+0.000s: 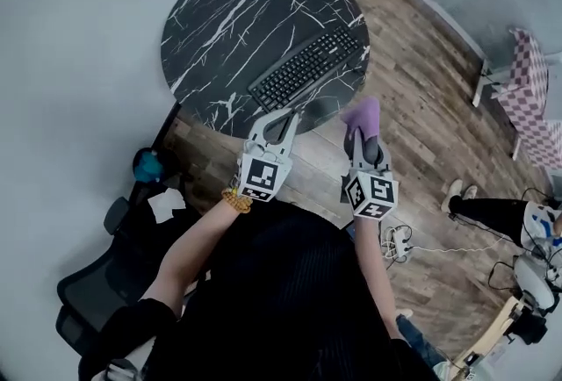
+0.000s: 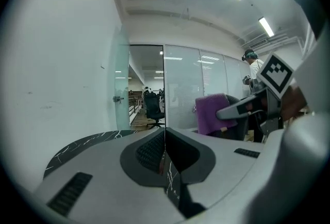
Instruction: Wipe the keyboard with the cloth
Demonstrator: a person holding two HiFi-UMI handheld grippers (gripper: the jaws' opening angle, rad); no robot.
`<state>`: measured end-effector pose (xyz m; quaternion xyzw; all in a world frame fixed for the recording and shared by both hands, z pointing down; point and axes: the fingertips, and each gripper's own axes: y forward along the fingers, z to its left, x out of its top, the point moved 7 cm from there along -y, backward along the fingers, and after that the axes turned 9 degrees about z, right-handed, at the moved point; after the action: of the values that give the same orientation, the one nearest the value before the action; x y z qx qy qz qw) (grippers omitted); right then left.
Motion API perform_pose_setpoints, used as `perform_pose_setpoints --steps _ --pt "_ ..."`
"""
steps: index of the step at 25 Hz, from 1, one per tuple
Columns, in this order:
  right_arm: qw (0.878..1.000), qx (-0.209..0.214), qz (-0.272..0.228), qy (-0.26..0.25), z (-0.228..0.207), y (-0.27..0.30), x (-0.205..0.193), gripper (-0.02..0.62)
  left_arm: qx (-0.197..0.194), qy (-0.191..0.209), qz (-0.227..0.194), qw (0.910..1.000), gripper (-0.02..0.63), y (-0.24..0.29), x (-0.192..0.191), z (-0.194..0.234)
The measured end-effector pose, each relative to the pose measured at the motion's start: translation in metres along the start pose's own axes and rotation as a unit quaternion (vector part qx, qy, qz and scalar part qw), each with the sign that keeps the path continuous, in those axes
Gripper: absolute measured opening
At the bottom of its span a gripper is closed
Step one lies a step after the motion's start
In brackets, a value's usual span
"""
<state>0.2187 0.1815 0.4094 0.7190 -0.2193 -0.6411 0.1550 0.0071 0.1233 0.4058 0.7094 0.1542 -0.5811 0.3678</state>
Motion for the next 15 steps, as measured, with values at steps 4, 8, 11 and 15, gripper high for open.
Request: perform_pose_setpoints --steps 4,8,11,15 --pt "1.000 -0.014 0.011 0.008 0.002 0.037 0.018 0.072 -0.004 -0.002 0.012 0.9999 0.015 0.013 -0.012 0.042" --pt "0.999 -0.028 0.023 0.025 0.004 0.068 0.033 0.072 -0.028 0.012 0.026 0.9992 0.015 0.029 -0.024 0.070" --pt "0.998 -0.036 0.032 0.029 0.004 0.089 0.045 0.072 -0.034 0.012 0.035 0.9987 0.015 0.039 -0.032 0.091" --pt "0.997 -0.051 0.036 0.036 0.007 0.113 0.055 0.072 -0.035 -0.006 0.052 0.9980 0.015 0.045 -0.050 0.116"
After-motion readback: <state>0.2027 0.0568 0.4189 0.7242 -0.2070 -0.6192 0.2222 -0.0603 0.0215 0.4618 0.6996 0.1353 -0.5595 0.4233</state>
